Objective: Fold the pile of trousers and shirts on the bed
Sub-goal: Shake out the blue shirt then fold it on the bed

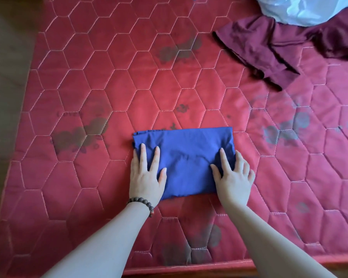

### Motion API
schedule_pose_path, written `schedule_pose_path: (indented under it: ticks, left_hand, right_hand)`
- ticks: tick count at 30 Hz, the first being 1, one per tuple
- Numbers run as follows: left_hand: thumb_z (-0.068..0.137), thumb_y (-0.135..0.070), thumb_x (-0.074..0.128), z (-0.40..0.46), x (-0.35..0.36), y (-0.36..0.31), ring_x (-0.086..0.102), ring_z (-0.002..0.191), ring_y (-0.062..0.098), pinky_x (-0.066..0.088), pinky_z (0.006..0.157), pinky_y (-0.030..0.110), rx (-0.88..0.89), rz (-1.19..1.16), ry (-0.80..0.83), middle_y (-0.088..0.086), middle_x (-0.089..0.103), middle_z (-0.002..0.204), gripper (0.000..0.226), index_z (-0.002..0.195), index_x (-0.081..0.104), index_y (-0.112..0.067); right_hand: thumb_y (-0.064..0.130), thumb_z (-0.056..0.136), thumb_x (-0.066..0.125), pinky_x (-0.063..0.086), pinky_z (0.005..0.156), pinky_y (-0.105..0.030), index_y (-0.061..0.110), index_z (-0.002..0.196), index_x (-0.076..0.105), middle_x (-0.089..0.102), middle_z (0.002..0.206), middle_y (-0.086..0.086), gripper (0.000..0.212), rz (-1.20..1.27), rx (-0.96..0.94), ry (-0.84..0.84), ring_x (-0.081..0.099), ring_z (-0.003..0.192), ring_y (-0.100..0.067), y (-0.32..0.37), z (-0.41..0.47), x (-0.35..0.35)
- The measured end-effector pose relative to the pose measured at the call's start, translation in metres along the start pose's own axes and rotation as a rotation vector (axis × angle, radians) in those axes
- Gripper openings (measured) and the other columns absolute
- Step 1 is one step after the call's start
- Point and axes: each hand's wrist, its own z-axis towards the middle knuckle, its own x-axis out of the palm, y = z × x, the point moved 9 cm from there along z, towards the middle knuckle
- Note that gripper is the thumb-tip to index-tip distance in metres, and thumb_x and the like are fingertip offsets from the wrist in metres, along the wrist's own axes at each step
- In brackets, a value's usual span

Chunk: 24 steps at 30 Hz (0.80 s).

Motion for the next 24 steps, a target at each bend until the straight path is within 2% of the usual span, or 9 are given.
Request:
schedule_pose_path:
  ticks: [2,4,10,15,20,22,24]
  left_hand:
    - [0.09,-0.029,0.063,-0.005,0.005,-0.017,0.026,0.14,0.048,0.025,0.114,0.053,-0.003,0.01,0.011,0.021,0.02,0.157,0.063,0.147,0.039,-0.016]
    - [0.091,-0.029,0.062,-0.008,0.011,-0.039,0.025,0.14,0.048,0.025,0.115,0.054,-0.004,0.011,0.021,0.021,0.019,0.158,0.063,0.148,0.037,-0.016]
    - [0.092,-0.03,0.06,-0.009,0.05,-0.149,0.022,0.141,0.048,0.023,0.116,0.054,0.037,-0.003,0.044,0.021,0.017,0.158,0.064,0.149,0.035,-0.016]
    - [0.09,-0.032,0.061,-0.005,0.096,-0.272,0.023,0.14,0.049,0.024,0.115,0.054,0.088,-0.004,0.058,0.021,0.02,0.157,0.065,0.149,0.036,-0.017]
    - [0.089,-0.032,0.063,-0.005,0.14,-0.404,0.026,0.139,0.05,0.024,0.114,0.054,0.13,-0.051,0.093,0.022,0.024,0.156,0.065,0.147,0.038,-0.017]
    - [0.09,-0.032,0.062,-0.006,0.146,-0.429,0.024,0.14,0.049,0.024,0.115,0.054,0.13,-0.061,0.087,0.021,0.022,0.157,0.063,0.147,0.039,-0.019]
    - [0.09,-0.032,0.063,-0.004,0.143,-0.431,0.025,0.139,0.05,0.027,0.112,0.055,0.078,-0.089,0.049,0.02,0.021,0.157,0.058,0.144,0.045,-0.022]
  right_hand:
    - [0.048,0.094,0.051,0.011,0.116,-0.052,0.032,0.146,0.038,0.027,0.157,-0.01,0.056,-0.018,-0.013,0.069,0.024,0.144,-0.03,-0.017,0.0,0.005]
    - [0.051,0.096,0.044,0.003,0.118,-0.049,0.032,0.149,0.031,0.017,0.16,-0.007,0.058,-0.019,-0.023,0.101,0.013,0.148,-0.024,-0.041,0.003,0.004]
    - [0.05,0.096,0.043,0.006,0.12,-0.048,0.029,0.15,0.029,0.021,0.159,-0.008,0.06,0.008,0.002,0.087,0.014,0.148,-0.022,-0.142,0.031,-0.022]
    - [0.053,0.097,0.038,0.006,0.12,-0.043,0.032,0.152,0.023,0.017,0.16,-0.005,0.061,-0.017,0.06,0.106,0.009,0.149,-0.019,-0.266,0.066,-0.052]
    - [0.049,0.098,0.041,0.008,0.12,-0.041,0.03,0.152,0.023,0.016,0.161,-0.007,0.059,0.003,0.124,0.139,0.009,0.149,-0.02,-0.393,0.101,-0.086]
    - [0.045,0.097,0.045,0.013,0.119,-0.041,0.027,0.151,0.027,0.02,0.159,-0.01,0.059,0.029,0.11,0.139,0.015,0.147,-0.024,-0.415,0.109,-0.095]
    - [0.043,0.093,0.055,0.027,0.112,-0.042,0.026,0.148,0.035,0.033,0.153,-0.015,0.061,0.065,0.094,0.08,0.03,0.14,-0.029,-0.422,0.114,-0.104]
